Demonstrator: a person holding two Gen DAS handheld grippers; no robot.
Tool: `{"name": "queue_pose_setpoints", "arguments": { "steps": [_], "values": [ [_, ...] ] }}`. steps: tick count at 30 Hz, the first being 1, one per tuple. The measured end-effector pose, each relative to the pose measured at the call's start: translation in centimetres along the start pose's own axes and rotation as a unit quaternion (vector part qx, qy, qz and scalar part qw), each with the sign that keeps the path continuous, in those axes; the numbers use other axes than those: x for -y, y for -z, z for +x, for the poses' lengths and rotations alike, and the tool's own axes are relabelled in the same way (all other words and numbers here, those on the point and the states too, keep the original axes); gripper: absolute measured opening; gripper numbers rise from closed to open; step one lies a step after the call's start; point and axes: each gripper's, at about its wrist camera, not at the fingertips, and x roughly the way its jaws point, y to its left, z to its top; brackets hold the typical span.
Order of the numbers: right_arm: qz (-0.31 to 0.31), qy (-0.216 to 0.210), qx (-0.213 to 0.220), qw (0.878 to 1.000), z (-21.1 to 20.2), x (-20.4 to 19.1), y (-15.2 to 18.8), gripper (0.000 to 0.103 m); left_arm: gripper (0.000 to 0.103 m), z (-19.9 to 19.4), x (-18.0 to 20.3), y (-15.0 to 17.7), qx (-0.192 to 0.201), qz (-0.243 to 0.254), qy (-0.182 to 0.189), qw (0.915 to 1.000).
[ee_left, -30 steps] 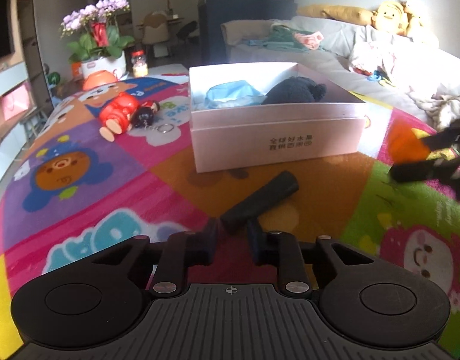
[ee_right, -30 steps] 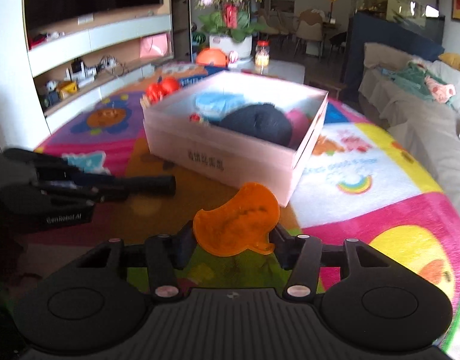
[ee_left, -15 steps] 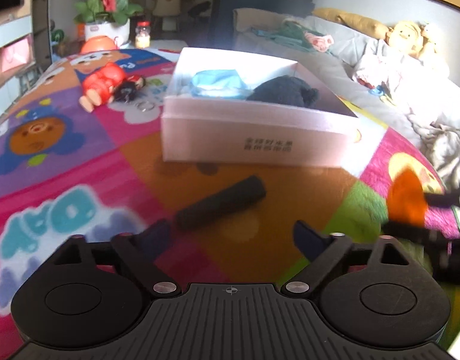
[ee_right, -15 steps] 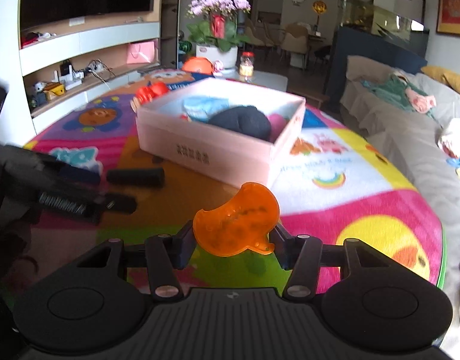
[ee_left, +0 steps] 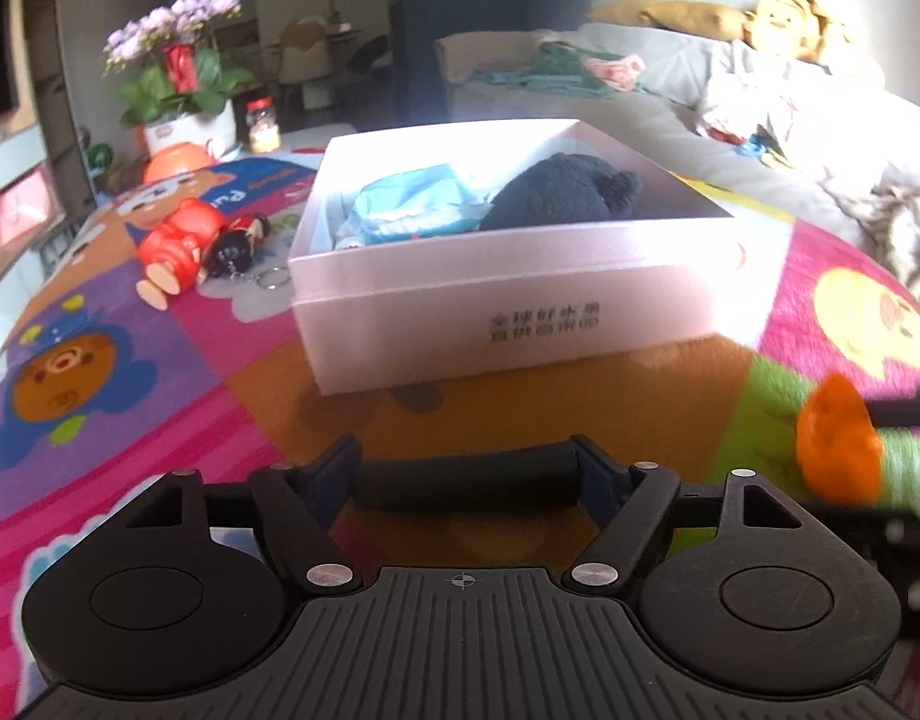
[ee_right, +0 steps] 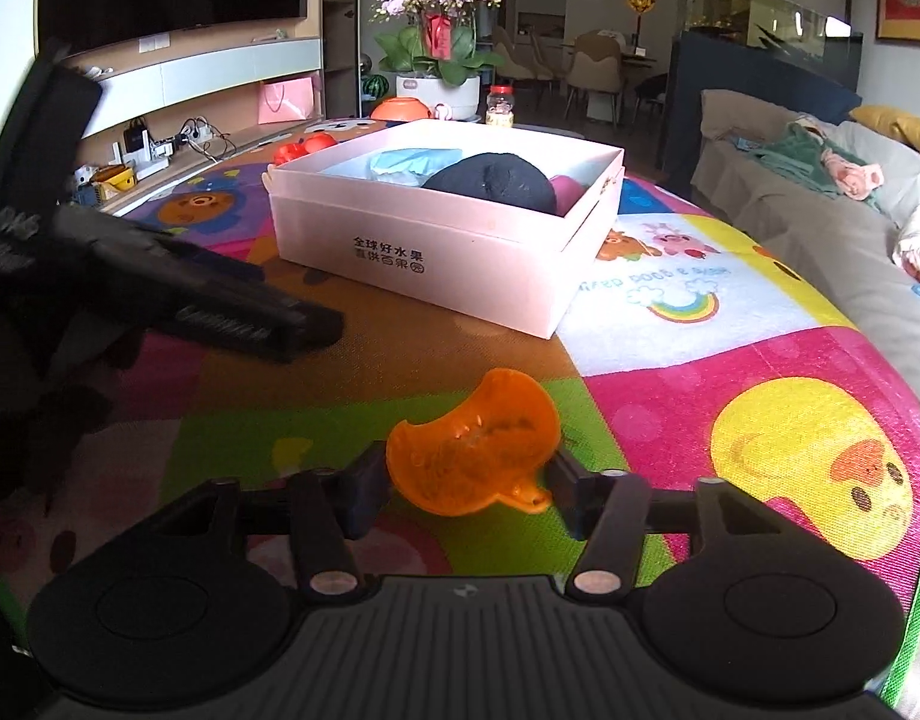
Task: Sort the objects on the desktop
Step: 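Grasp the black cylinder with the left tool while the right tool lifts the orange cup, then carry the cup and cylinder over the box and open both tools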
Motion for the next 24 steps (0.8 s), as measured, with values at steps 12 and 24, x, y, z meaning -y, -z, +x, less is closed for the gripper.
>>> {"name": "queue_pose_setpoints", "arguments": {
  "steps": [12, 24],
  "values": [
    [0.014, 0.001, -0.028, 0.999, 1.0, 0.3, -1.7, 0.057, 0.08, -5.3, -0.3, 3.8, 0.009, 0.029, 0.044, 0.9986],
    [-0.022, -0.012, 0.058, 0.998, -7.2, 0.6, -8.8, 0.057, 0.08, -5.7, -1.7, -5.0, 0.176, 0.057, 0.033, 0.9822]
  ]
}}
